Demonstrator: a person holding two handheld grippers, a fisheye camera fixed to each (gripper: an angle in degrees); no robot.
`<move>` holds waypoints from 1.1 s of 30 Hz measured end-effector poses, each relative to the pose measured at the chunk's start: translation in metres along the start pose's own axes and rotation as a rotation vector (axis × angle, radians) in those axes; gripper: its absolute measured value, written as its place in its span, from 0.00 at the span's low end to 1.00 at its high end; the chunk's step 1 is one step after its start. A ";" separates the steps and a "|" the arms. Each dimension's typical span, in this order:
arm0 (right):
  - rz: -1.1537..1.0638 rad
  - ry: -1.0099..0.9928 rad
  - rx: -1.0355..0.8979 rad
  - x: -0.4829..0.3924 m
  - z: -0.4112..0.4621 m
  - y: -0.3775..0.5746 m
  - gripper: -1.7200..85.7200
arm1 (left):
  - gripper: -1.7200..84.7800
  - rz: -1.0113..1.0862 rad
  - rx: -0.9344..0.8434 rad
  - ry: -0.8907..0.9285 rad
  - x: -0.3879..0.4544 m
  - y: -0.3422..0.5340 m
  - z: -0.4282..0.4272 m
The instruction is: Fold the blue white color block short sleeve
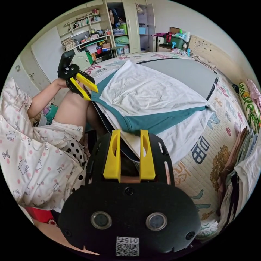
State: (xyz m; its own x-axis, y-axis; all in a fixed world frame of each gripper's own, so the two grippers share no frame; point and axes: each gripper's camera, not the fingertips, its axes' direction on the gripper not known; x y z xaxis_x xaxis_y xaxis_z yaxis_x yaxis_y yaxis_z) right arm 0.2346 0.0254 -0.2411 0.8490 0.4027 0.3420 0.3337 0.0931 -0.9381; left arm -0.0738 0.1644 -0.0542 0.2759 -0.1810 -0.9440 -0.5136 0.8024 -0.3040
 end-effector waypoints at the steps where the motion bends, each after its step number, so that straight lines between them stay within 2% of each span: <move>1: -0.013 0.014 -0.006 0.000 0.004 -0.001 0.12 | 0.12 -0.019 0.007 0.013 -0.010 -0.005 0.001; 12: -0.020 -0.043 -0.012 0.015 0.005 -0.032 0.03 | 0.03 -0.048 0.039 0.153 -0.079 -0.054 -0.021; 16: 0.012 -0.023 0.065 0.050 -0.025 -0.079 0.02 | 0.02 -0.074 0.117 0.184 -0.154 -0.101 -0.067; 18: 0.054 0.035 0.121 0.082 -0.043 -0.124 0.02 | 0.02 -0.083 0.138 0.113 -0.202 -0.142 -0.092; 21: 0.158 0.223 0.263 0.148 -0.077 -0.233 0.02 | 0.03 -0.218 0.237 -0.143 -0.312 -0.245 -0.152; 23: 0.352 0.347 0.394 0.208 -0.097 -0.320 0.05 | 0.04 -0.443 0.491 -0.389 -0.379 -0.302 -0.208; 25: 0.509 0.321 0.453 0.242 -0.103 -0.359 0.08 | 0.08 -0.572 0.635 -0.456 -0.402 -0.316 -0.225; 26: 0.509 0.218 0.479 0.250 -0.100 -0.372 0.09 | 0.10 -0.564 0.675 -0.418 -0.406 -0.321 -0.222; 28: 0.361 0.075 0.454 0.241 -0.081 -0.382 0.11 | 0.11 -0.453 0.643 -0.349 -0.394 -0.325 -0.196; 29: 0.267 0.034 0.402 0.230 -0.062 -0.378 0.11 | 0.11 -0.377 0.573 -0.316 -0.382 -0.321 -0.164; 33: 0.098 0.001 0.213 0.204 0.016 -0.332 0.11 | 0.12 -0.234 0.327 -0.158 -0.344 -0.275 -0.040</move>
State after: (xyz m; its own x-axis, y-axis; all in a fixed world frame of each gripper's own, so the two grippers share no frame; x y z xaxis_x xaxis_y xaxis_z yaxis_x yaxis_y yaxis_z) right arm 0.2902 0.0913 0.1388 0.8737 0.4183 0.2484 0.1556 0.2435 -0.9573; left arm -0.0601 -0.0165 0.3492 0.4881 -0.3104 -0.8157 -0.1448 0.8928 -0.4265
